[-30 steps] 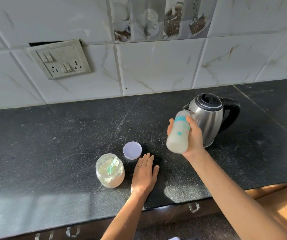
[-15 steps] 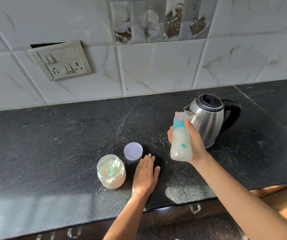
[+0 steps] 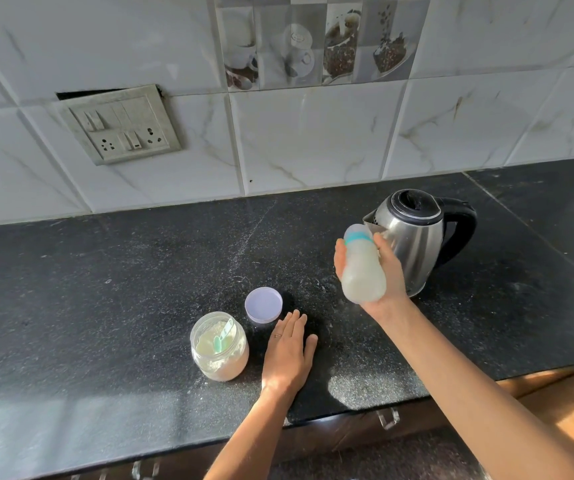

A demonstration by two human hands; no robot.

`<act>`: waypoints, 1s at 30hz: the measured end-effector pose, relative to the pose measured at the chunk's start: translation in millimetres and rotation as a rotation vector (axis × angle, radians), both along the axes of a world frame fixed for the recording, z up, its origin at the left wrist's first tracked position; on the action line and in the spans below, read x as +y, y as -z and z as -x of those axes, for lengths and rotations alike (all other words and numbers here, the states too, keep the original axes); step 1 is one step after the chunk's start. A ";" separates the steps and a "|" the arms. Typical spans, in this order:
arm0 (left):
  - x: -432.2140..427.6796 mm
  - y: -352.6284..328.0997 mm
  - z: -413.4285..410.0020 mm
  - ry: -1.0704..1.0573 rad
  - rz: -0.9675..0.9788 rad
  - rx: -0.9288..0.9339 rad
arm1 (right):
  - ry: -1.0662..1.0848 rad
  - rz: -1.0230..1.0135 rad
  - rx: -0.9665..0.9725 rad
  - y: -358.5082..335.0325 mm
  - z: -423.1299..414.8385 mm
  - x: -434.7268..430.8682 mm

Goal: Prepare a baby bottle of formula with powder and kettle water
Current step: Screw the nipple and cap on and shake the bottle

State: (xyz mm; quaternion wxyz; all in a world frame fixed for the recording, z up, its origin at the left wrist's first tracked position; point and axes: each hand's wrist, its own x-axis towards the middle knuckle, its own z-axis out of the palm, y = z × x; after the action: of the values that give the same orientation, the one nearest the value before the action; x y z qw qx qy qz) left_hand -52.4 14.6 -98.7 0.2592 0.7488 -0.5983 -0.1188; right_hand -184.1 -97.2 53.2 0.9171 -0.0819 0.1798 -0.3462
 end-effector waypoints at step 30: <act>-0.9 1.9 0.5 0.004 -0.019 -0.013 | -0.073 0.138 0.189 6.5 -4.8 11.2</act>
State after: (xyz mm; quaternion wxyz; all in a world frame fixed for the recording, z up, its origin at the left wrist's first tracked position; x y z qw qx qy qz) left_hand -52.9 13.7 -100.6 0.2479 0.7507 -0.6004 -0.1204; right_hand -179.3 -85.9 46.7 0.9003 -0.1835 0.2380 -0.3148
